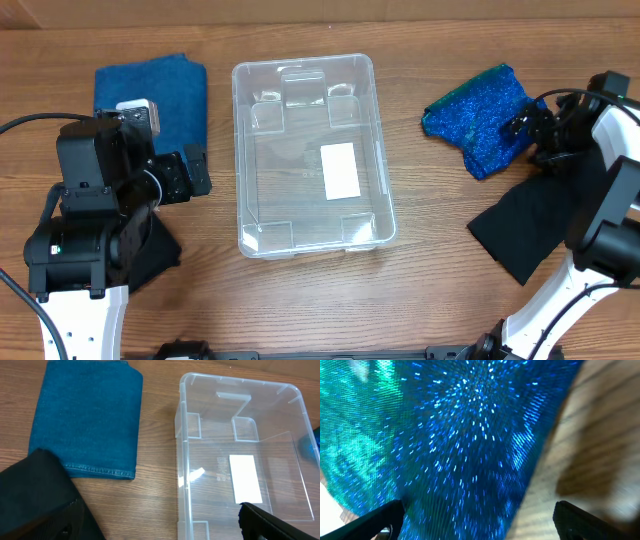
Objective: Pack container
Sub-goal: 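Reach the right gripper to the sparkly blue-green cloth and grasp it, then carry the sparkly cloth over the bin and release it inside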
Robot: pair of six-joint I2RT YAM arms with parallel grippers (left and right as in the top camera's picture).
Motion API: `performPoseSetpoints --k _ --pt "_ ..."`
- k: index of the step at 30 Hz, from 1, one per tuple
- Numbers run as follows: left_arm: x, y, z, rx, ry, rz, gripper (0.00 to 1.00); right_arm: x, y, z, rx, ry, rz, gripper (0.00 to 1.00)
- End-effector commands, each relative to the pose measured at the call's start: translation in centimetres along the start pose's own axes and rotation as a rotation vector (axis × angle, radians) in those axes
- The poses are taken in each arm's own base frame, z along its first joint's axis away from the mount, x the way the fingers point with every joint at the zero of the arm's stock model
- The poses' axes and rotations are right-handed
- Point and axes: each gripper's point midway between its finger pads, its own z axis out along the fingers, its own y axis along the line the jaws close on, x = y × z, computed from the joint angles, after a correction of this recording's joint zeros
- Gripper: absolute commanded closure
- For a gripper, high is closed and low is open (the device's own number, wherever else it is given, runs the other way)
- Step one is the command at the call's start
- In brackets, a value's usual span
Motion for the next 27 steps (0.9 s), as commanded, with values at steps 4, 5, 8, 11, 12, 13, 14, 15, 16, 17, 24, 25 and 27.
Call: performPoseSetpoints --k 4,5,8,11,12,13,14,15,16,17,24,25,27 --pt "-0.9 -0.1 -0.7 -0.002 -0.029 0.022 0.0 0.1 2.7 1.5 -0.075 0.012 -0.048 0.37" --pt "-0.9 -0.1 -0.7 -0.002 -0.029 0.022 0.0 0.2 3.0 1.6 -0.077 0.012 -0.057 0.46" --pt "-0.8 -0.1 -0.7 -0.003 -0.025 0.022 0.0 0.3 4.0 2.0 -0.084 0.006 -0.086 0.75" --pt "-0.7 -0.1 -0.7 -0.004 -0.02 0.022 0.0 0.4 4.6 1.9 -0.111 0.012 -0.09 0.96" --pt "-0.7 -0.1 -0.7 -0.004 -0.02 0.022 0.0 0.4 5.2 1.6 -0.136 0.015 -0.095 0.96" --pt "-0.7 -0.1 -0.7 -0.004 -0.019 0.022 0.0 0.1 7.4 -0.3 -0.216 -0.004 -0.139 0.96" --pt "-0.7 -0.1 -0.7 -0.004 -0.018 0.022 0.0 -0.1 8.1 -1.1 -0.238 -0.016 -0.158 0.96" --pt "-0.6 -0.1 -0.7 -0.004 -0.018 0.022 0.0 -0.4 9.4 -2.8 -0.264 -0.046 -0.189 0.96" --pt "-0.6 -0.1 -0.7 -0.004 -0.017 0.021 0.0 -0.8 11.5 -5.6 -0.285 -0.1 -0.249 0.96" --pt "-0.6 -0.1 -0.7 -0.004 -0.017 0.022 0.0 -0.8 13.2 -7.9 -0.298 -0.144 -0.311 0.96" --pt "-0.6 -0.1 -0.7 -0.004 -0.018 0.022 0.0 5.9 25.7 -21.1 -0.391 -0.332 -0.698 0.96" --pt "-0.6 -0.1 -0.7 -0.004 -0.018 0.022 0.0 7.7 27.3 -21.9 -0.411 -0.329 -0.758 0.96" --pt "-0.6 -0.1 -0.7 -0.004 -0.017 0.022 0.0 11.1 29.8 -22.1 -0.443 -0.302 -0.863 0.96"
